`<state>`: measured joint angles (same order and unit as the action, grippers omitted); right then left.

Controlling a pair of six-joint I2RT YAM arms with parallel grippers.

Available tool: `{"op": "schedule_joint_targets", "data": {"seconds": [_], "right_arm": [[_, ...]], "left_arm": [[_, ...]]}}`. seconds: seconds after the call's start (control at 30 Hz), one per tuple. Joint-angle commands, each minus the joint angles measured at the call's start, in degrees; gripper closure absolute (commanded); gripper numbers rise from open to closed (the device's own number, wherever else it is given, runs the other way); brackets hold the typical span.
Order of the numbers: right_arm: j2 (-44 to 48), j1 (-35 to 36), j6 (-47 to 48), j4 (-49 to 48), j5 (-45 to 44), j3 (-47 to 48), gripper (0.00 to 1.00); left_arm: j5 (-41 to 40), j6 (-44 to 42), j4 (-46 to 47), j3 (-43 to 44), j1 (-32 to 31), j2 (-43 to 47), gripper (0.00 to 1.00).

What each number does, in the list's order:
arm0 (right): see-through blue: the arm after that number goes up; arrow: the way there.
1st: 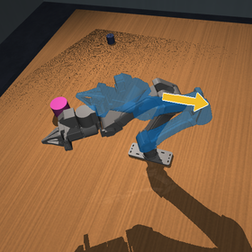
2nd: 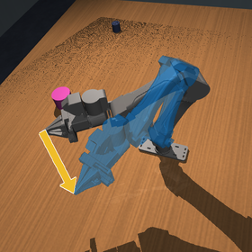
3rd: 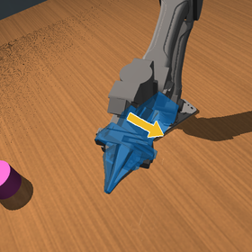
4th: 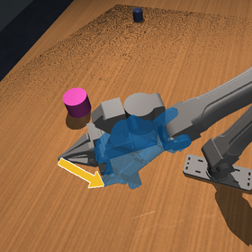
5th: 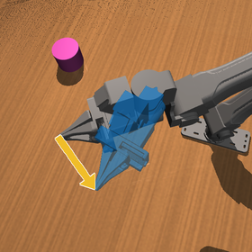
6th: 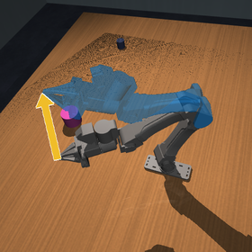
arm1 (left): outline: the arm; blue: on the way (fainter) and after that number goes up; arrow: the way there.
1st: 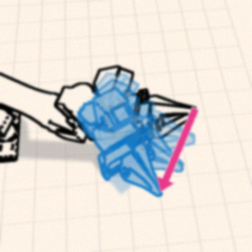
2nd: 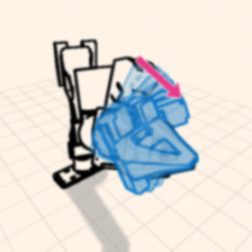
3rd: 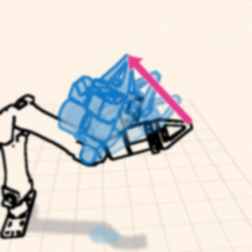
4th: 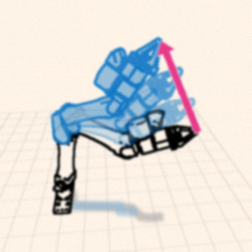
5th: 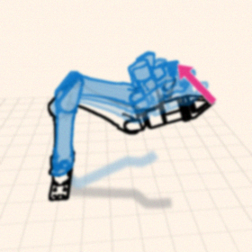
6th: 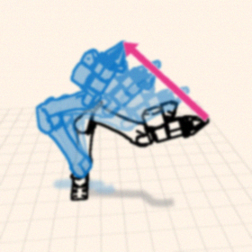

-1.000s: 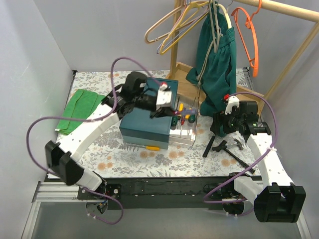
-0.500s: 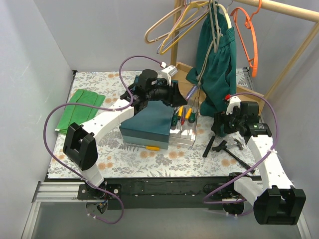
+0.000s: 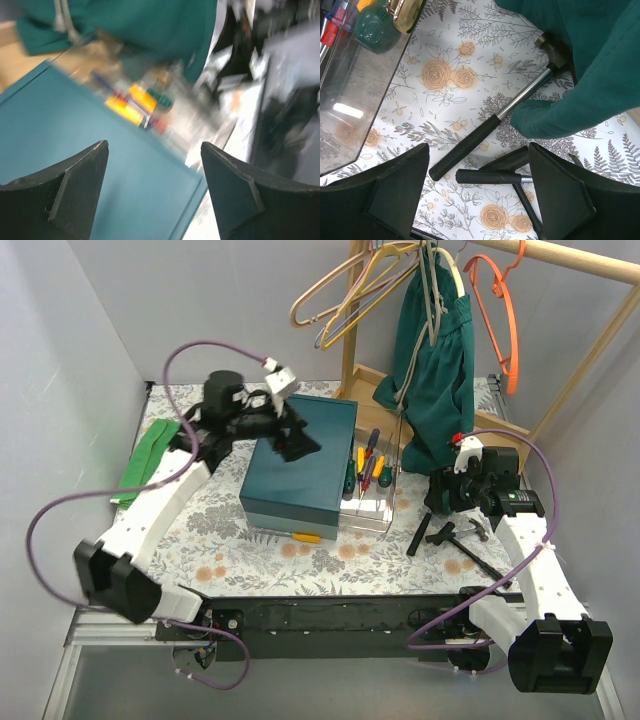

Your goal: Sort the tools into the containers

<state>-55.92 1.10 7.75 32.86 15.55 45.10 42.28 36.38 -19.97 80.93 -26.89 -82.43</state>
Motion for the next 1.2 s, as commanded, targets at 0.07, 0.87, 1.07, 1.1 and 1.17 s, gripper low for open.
{"op": "schedule_joint_targets", "data": {"seconds": [0.07,0.87,1.07,1.1,1.17], "right_arm": [[-0.24,-0.23,0.07,-2.45,0.97,0.07,0.12],[-0.68,-0.49,0.78,-1.84,-0.08,0.86,0.12],[-1.12,-0.58,0.78,-1.92,-0.17,0.78,0.12],[-1.21,-0.58,0.69,-1.84,-0.17,0.69,0.12],[-1.38,-0.49,0.78,-1.92,-0.17,0.69,0.12]], "left_arm": [[7.21,-62.34,-44.08,-9.10,1.85,14.48,0.31],[-1.41,-64.33,-14.41,-43.74,1.06,15.90,0.21],[-6.06,-60.73,-5.27,-48.39,-1.05,14.15,0.19],[-6.85,-60.38,-2.91,-49.19,-1.49,13.97,0.19],[-9.83,-58.28,0.17,-51.55,-3.25,13.53,0.19]]}}
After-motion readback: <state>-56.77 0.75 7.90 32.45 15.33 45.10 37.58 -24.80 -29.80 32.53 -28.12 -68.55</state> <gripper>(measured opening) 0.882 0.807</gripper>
